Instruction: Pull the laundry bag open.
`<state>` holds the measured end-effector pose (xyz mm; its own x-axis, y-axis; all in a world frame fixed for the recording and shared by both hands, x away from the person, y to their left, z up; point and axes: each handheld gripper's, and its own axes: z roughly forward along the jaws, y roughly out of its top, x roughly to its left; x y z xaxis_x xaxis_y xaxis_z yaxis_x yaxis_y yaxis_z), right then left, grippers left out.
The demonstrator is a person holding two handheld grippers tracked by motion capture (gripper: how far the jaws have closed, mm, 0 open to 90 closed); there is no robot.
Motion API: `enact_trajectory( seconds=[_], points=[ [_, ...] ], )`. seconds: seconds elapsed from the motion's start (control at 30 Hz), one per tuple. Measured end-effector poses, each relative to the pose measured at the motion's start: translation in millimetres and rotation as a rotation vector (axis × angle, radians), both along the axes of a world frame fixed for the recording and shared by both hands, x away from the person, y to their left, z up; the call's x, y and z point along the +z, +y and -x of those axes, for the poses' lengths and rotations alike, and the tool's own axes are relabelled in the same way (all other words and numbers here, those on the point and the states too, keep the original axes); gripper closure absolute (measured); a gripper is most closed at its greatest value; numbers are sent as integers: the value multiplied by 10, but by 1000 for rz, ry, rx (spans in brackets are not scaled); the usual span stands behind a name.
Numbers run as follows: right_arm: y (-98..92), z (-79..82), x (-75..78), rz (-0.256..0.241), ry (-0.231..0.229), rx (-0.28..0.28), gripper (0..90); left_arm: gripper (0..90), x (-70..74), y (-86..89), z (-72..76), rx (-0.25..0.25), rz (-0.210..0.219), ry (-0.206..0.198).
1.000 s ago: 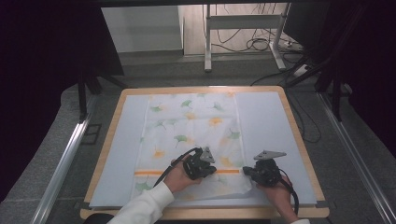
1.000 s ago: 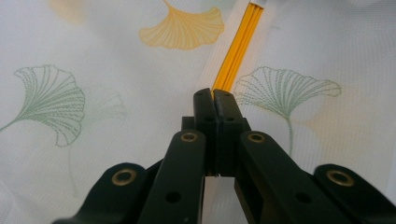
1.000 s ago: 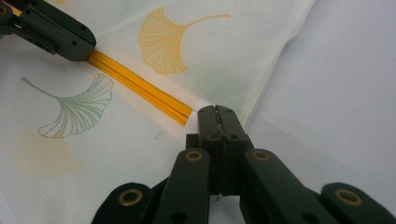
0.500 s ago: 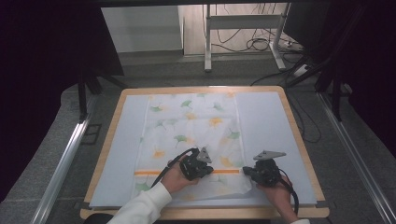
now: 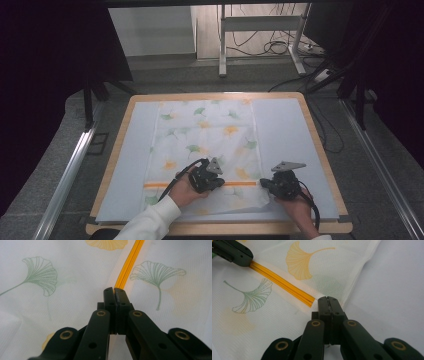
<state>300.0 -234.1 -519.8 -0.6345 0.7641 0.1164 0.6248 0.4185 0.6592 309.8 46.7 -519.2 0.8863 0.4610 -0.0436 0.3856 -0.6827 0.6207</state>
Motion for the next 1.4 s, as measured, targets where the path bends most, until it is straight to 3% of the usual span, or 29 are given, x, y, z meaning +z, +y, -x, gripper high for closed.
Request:
enact_trajectory(
  seconds=[0.4,0.73,1.4],
  points=[
    [8,2,-4,4,-10,0,899,900,5,209,27,44,-23,-4],
    [9,3,-3,4,-9,-2,899,900,8,276,45,56,-43,-16],
    [9,5,-2,4,-10,-1,899,900,10,493,82,85,-40,10]
  ],
)
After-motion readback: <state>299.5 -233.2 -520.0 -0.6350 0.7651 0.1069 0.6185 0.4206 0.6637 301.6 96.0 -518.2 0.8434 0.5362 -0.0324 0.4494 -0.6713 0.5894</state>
